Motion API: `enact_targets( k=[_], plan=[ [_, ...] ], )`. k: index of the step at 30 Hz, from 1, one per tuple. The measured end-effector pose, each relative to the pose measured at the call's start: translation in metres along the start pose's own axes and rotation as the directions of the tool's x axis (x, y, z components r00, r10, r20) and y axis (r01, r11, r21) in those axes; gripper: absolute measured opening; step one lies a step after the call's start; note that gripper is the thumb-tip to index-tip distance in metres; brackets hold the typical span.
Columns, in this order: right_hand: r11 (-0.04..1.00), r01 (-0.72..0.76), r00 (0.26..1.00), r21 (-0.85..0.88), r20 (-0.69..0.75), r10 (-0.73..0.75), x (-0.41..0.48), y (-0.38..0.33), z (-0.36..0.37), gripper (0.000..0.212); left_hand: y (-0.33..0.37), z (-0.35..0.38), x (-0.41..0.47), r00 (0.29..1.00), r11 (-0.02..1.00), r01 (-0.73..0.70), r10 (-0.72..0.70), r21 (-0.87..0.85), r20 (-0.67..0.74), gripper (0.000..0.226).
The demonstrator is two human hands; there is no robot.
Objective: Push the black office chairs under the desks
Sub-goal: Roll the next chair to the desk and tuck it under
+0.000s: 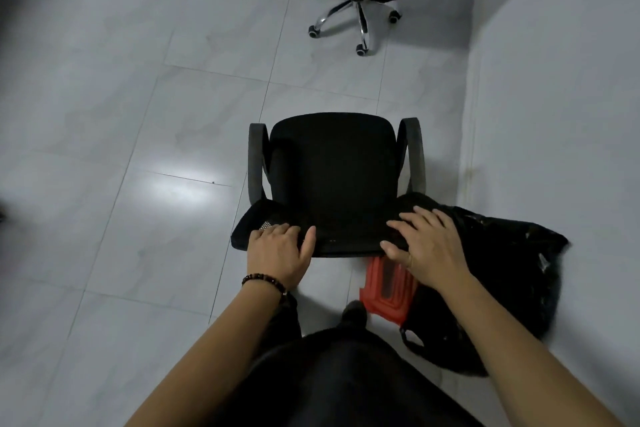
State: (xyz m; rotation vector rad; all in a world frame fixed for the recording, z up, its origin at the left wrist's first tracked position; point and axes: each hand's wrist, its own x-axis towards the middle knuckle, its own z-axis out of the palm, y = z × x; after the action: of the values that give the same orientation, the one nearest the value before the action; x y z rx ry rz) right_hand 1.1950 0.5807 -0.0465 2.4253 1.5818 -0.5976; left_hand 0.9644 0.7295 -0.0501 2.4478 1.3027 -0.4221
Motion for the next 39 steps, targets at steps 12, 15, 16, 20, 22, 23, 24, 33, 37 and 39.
enact_targets(
  k=[12, 15, 16, 20, 22, 23, 24, 33, 37, 39],
  plan=[
    [0.988, 0.154, 0.987, 0.007, -0.046, -0.154, 0.117, -0.023, -0.052, 0.089, -0.037, -0.032, 0.087, 0.984, 0.991, 0.130, -0.127, 0.016, -0.127, 0.062],
    [0.981, 0.189, 0.981, -0.033, -0.027, -0.190, 0.163, -0.035, -0.074, 0.091, -0.055, -0.048, 0.119, 0.982, 0.988, 0.155, -0.154, 0.000, -0.110, 0.063],
    [0.979, 0.198, 0.979, -0.055, -0.027, -0.200, 0.178, -0.038, -0.082, 0.091, -0.059, -0.054, 0.130, 0.980, 0.986, 0.166, -0.166, -0.005, -0.109, 0.064],
    [0.974, 0.184, 0.982, -0.134, -0.016, -0.188, 0.225, -0.049, -0.106, 0.088, -0.070, -0.073, 0.161, 0.971, 0.975, 0.221, -0.223, -0.032, -0.091, 0.067],
    [0.976, 0.147, 0.988, -0.158, -0.015, -0.151, 0.240, -0.055, -0.114, 0.088, -0.074, -0.079, 0.172, 0.965, 0.968, 0.248, -0.251, -0.046, -0.079, 0.067],
    [0.977, 0.135, 0.990, -0.164, -0.011, -0.139, 0.248, -0.058, -0.119, 0.088, -0.075, -0.083, 0.178, 0.962, 0.964, 0.261, -0.265, -0.056, -0.071, 0.067],
    [0.977, 0.131, 0.991, -0.171, -0.004, -0.134, 0.256, -0.059, -0.123, 0.089, -0.075, -0.087, 0.184, 0.958, 0.959, 0.274, -0.279, -0.066, -0.065, 0.067],
    [0.942, 0.293, 0.956, -0.165, 0.021, -0.294, 0.348, -0.045, -0.166, 0.085, -0.062, -0.115, 0.236, 0.904, 0.898, 0.418, -0.427, -0.137, -0.037, 0.059],
    [0.896, 0.400, 0.913, -0.191, 0.004, -0.407, 0.417, -0.032, -0.197, 0.084, -0.041, -0.128, 0.277, 0.841, 0.831, 0.517, -0.538, -0.206, -0.057, 0.055],
    [0.868, 0.451, 0.887, -0.207, -0.008, -0.462, 0.455, -0.029, -0.213, 0.084, -0.033, -0.136, 0.302, 0.798, 0.785, 0.567, -0.598, -0.251, -0.068, 0.051]
  ],
)
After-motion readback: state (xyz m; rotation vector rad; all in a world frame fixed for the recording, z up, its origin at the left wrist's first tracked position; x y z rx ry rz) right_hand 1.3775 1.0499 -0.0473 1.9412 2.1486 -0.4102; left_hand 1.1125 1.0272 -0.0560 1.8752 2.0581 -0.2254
